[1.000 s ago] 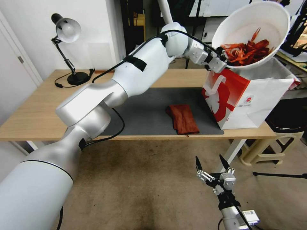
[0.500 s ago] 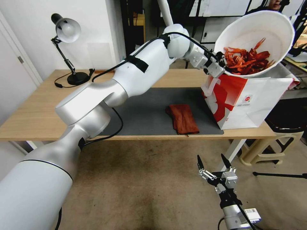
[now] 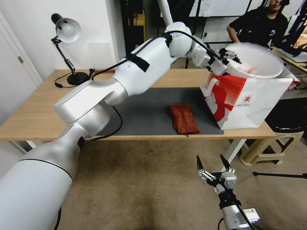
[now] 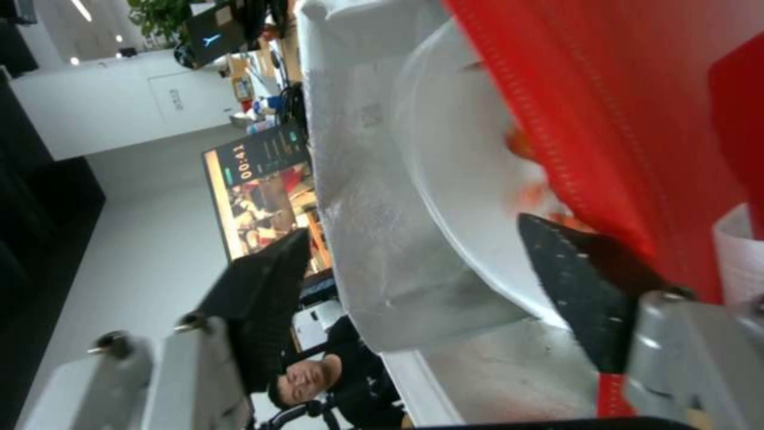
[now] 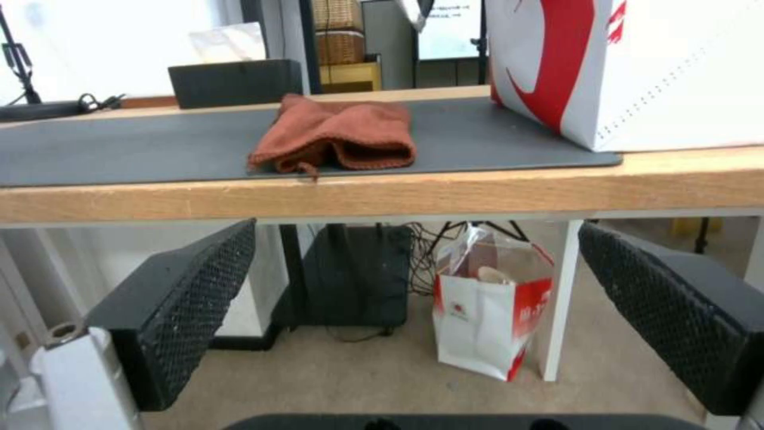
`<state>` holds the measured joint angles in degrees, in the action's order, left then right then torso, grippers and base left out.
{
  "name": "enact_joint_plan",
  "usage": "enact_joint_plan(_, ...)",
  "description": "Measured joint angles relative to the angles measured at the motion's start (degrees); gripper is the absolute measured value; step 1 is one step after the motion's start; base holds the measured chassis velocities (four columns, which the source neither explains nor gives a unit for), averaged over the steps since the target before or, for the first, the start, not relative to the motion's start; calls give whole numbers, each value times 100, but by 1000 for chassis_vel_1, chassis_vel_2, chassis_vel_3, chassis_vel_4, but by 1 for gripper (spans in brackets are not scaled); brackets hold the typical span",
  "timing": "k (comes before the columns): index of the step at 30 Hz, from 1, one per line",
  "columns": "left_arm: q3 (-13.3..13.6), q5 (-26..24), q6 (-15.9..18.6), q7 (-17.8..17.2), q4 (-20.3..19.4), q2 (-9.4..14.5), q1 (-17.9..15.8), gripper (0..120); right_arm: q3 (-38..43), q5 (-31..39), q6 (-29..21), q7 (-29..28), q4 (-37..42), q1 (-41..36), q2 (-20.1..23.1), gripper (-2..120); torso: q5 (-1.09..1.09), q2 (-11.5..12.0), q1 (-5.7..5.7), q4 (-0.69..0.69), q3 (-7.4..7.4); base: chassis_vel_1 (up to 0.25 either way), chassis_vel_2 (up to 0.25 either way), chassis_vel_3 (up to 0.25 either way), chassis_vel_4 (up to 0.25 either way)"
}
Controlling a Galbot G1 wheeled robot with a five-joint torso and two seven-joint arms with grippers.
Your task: Sweep shrimp from table into container with towel, then put container into takeout bag.
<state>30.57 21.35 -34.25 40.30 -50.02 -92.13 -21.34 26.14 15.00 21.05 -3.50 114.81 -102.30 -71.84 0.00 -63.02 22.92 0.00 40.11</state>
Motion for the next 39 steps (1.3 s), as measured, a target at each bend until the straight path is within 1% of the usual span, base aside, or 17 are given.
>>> enact_joint_plan(5, 64, -269, 130, -57, -69, 0, 9, 90, -37, -17, 2, 2, 0, 6, -12, 100, 0, 0, 0, 0, 0, 0, 0, 0, 0)
enact_joint_plan(10, 144, -705, 347, -241, -106, 1, 29, 100, -52, -34, -3, 2, 12, 13, -22, 100, 0, 0, 0, 0, 0, 0, 0, 0, 0)
enact_joint_plan(13, 298, -1126, 535, -594, -126, 1, 53, 100, -59, -40, -5, 2, 14, 14, -25, 100, 0, 0, 0, 0, 0, 0, 0, 0, 0)
enact_joint_plan(16, 721, -2472, 1044, -1535, -246, 73, 209, 100, -88, -69, 1, 2, 19, -1, -47, 100, 1, 0, 0, -4, 0, 0, 0, 0, 0)
enact_joint_plan(18, 765, -2617, 1109, -1627, -267, 96, 231, 100, -90, -76, 4, 2, 20, -4, -50, 100, 1, 0, 0, -4, 0, 0, 0, 0, 0)
enact_joint_plan(20, 1158, -3949, 1770, -2326, -612, 333, 396, 100, -121, -105, 29, 10, 36, -28, -68, 100, 0, 0, 0, 2, 1, 0, 0, 0, 0)
enact_joint_plan(21, 1158, -3949, 1770, -2326, -612, 333, 396, 100, -121, -105, 29, 10, 36, -28, -68, 100, 0, 0, 0, 2, 1, 0, 0, 0, 0)
enact_joint_plan(24, 1333, -5076, 2390, -2701, -1084, 553, 560, 100, -144, -138, 61, 19, 49, -65, -91, 100, 0, 0, 0, 0, 1, 0, 0, 0, 0)
enact_joint_plan(25, 1333, -5076, 2390, -2701, -1084, 553, 560, 100, -144, -138, 61, 19, 49, -65, -91, 100, 0, 0, 0, 0, 1, 0, 0, 0, 0)
enact_joint_plan(26, 1380, -5611, 2744, -2868, -1376, 681, 640, 100, -147, -160, 67, 25, 80, -89, -92, 100, 0, 0, 0, -3, 0, 0, 0, 0, 0)
enact_joint_plan(28, 1402, -6161, 3106, -3047, -1712, 844, 726, 100, -160, -176, 65, 28, 150, -115, -92, 100, 0, 0, 0, -1, 0, 0, 0, 0, 0)
enact_joint_plan(29, 1402, -6161, 3106, -3047, -1712, 844, 726, 100, -160, -176, 65, 28, 150, -115, -92, 100, 0, 0, 0, -1, 0, 0, 0, 0, 0)
enact_joint_plan(32, 1365, -6985, 3590, -3390, -2322, 1187, 963, 100, -171, -213, 61, 29, 233, -123, -86, 100, -1, 0, 0, 0, 0, 0, 0, 0, 0)
enact_joint_plan(34, 1317, -7119, 3694, -3510, -2471, 1266, 1038, 100, -172, -217, 61, 29, 235, -120, -81, 100, 0, 0, 0, -1, 0, 0, 0, 0, 0)
enact_joint_plan(36, 1109, -7560, 4056, -4053, -3007, 1538, 1366, 100, -175, -220, 61, 27, 233, -94, -71, 100, 0, 0, 0, -1, 0, 0, 0, 0, 0)
enact_joint_plan(37, 1109, -7560, 4056, -4053, -3007, 1538, 1366, 100, -175, -220, 61, 27, 233, -94, -71, 100, 0, 0, 0, -1, 0, 0, 0, 0, 0)
enact_joint_plan(39, 907, -7747, 4209, -4427, -3407, 1738, 1674, 100, -173, -218, 61, 25, 222, -78, -64, 100, -1, 0, 0, 1, 0, 0, 0, 0, 0)
